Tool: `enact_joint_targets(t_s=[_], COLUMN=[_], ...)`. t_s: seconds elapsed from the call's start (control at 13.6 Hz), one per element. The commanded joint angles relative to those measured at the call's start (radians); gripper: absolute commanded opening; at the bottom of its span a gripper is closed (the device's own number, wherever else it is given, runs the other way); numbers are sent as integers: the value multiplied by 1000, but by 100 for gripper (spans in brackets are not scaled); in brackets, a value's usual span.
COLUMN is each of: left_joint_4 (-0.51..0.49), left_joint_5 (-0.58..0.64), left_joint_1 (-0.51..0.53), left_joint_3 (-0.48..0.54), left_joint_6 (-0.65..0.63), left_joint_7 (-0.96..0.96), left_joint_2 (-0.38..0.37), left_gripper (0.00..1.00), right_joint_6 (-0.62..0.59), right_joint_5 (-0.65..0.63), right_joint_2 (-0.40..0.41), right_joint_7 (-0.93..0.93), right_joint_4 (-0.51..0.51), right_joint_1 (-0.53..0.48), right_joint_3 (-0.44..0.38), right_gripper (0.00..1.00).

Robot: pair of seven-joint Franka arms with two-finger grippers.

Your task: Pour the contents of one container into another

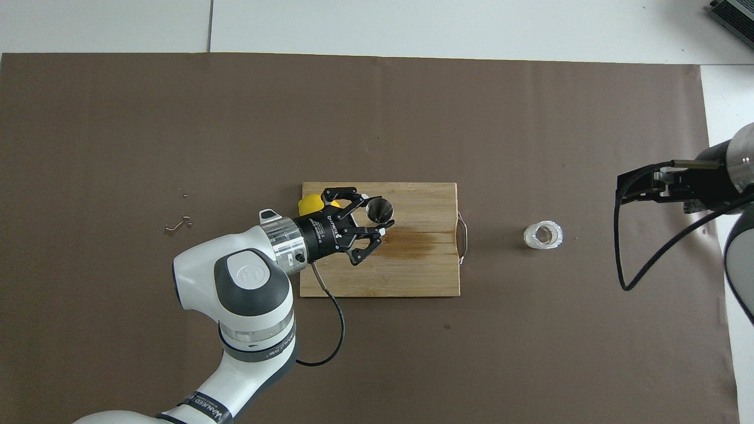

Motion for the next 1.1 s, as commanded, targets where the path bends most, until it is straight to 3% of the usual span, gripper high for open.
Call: enact_joint_targets(t_s=[0.0, 0.81, 1.03], left_joint_4=[17, 17, 17], left_joint_5=[-32, -38, -38], left_joint_1=[-26, -28, -28], left_joint_3=[-2, -3, -3], left_joint_6=[38, 51, 51], left_joint_7=[25, 33, 33], left_joint_2=[17, 43, 46], left_gripper=[0, 0, 4], right_joint_6=[7, 6, 7], right_joint_5=[17, 17, 17], right_joint_2=[-21, -21, -21], right_joint_7=[-21, -21, -21], right_joint_4=[-23, -23, -23], right_joint_1=[-13, -13, -13], right_joint_3=[4, 4, 4], right_gripper=[100, 100, 100])
